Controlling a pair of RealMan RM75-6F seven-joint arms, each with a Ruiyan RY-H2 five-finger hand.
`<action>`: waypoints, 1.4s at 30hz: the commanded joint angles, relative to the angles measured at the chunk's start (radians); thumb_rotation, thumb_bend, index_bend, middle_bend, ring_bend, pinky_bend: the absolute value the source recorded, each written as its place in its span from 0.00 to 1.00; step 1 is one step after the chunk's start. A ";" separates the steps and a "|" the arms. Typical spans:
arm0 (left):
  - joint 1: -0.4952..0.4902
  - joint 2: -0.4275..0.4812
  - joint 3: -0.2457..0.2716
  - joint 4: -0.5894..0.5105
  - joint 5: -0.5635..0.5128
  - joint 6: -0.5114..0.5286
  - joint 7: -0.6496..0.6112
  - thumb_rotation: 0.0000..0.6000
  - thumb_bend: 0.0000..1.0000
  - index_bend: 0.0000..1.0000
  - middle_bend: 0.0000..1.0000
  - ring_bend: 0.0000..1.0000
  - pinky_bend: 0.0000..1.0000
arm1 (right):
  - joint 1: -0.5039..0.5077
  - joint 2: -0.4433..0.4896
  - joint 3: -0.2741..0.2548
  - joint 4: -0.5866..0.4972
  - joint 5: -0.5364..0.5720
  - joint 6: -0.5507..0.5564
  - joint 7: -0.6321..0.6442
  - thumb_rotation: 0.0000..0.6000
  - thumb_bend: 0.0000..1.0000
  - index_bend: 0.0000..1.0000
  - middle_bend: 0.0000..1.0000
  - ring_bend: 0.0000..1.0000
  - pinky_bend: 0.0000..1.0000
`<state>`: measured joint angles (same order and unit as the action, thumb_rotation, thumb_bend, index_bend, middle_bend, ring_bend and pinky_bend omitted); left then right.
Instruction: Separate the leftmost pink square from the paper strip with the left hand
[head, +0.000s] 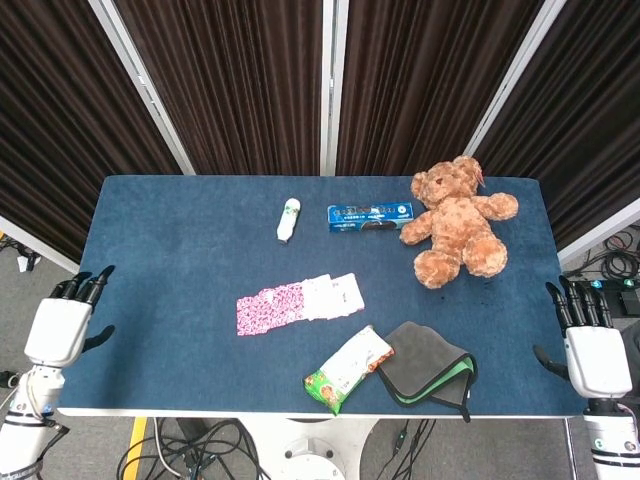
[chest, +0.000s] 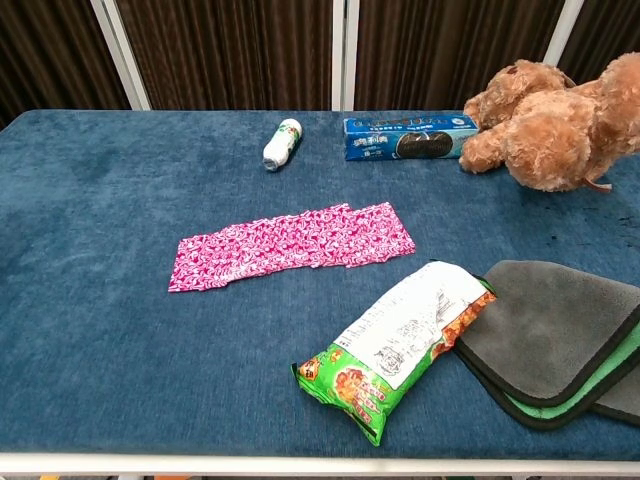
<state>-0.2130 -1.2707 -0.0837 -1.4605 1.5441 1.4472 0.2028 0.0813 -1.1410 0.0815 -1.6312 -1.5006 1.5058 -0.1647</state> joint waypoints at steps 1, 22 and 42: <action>-0.046 -0.036 -0.013 0.026 0.009 -0.051 -0.020 1.00 0.41 0.10 0.73 0.69 0.66 | 0.001 0.000 -0.001 -0.003 0.001 -0.003 -0.006 1.00 0.11 0.00 0.00 0.00 0.00; -0.288 -0.227 0.097 0.171 0.065 -0.452 -0.056 1.00 0.54 0.24 0.77 0.77 0.69 | 0.017 0.002 0.018 -0.030 0.046 -0.029 -0.062 1.00 0.11 0.00 0.00 0.00 0.00; -0.346 -0.338 0.086 0.217 0.007 -0.495 0.006 1.00 0.55 0.14 0.79 0.78 0.69 | 0.013 0.009 0.020 0.000 0.066 -0.035 -0.005 1.00 0.11 0.00 0.00 0.00 0.00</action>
<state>-0.5554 -1.6050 0.0036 -1.2458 1.5568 0.9579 0.2047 0.0941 -1.1325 0.1012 -1.6315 -1.4356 1.4710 -0.1708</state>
